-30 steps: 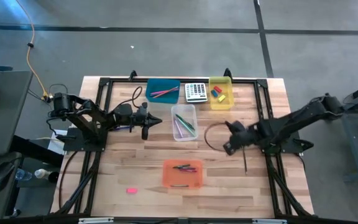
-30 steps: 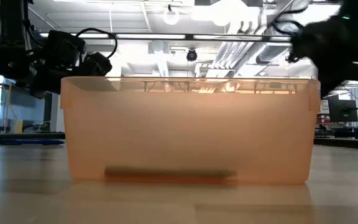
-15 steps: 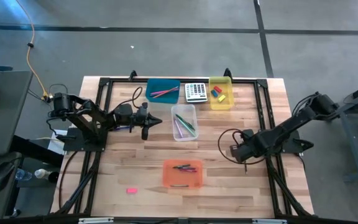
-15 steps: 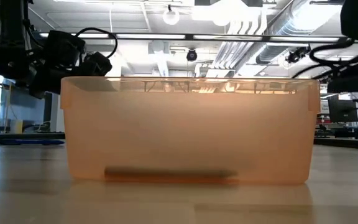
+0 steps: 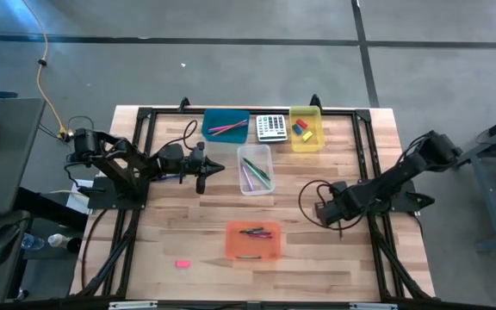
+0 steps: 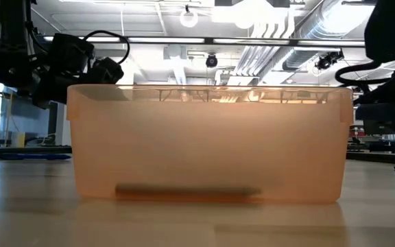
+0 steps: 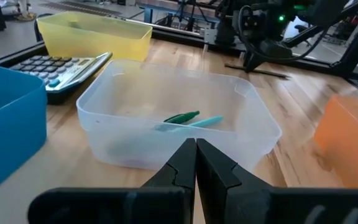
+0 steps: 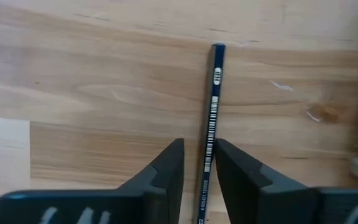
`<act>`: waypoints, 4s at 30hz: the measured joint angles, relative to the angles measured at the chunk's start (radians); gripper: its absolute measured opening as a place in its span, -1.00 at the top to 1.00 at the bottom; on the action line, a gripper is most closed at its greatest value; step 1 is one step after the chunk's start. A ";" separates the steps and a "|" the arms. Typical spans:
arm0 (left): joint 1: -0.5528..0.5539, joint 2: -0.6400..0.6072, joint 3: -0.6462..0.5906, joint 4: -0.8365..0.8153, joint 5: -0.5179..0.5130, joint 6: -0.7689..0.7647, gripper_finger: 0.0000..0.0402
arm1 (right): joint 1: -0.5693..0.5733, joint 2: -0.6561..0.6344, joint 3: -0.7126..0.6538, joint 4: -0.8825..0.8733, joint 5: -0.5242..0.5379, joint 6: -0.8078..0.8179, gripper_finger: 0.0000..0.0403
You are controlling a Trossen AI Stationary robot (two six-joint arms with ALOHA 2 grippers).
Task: Sort crayons/erasers/pens/pencils in bins
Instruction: Put the dark blue pencil into the blue bin
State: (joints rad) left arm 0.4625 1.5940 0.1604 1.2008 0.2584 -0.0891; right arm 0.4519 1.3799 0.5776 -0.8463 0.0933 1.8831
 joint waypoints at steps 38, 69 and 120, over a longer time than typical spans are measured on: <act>-0.112 0.000 0.064 0.189 0.019 -0.344 1.00 | -0.220 -0.187 -0.005 0.607 0.295 -1.002 0.96; -0.282 0.082 0.564 -0.007 -0.110 -0.229 0.11 | -0.465 -0.057 -0.003 1.581 -0.154 -1.735 0.96; 0.140 -0.091 0.905 -1.274 -0.356 0.443 0.99 | -0.465 -0.059 -0.003 1.343 0.166 -1.867 0.66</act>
State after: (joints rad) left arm 0.6025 1.5028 1.0652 -0.0734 -0.0976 0.3542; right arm -0.0135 1.3205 0.5743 0.4965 0.2592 0.0165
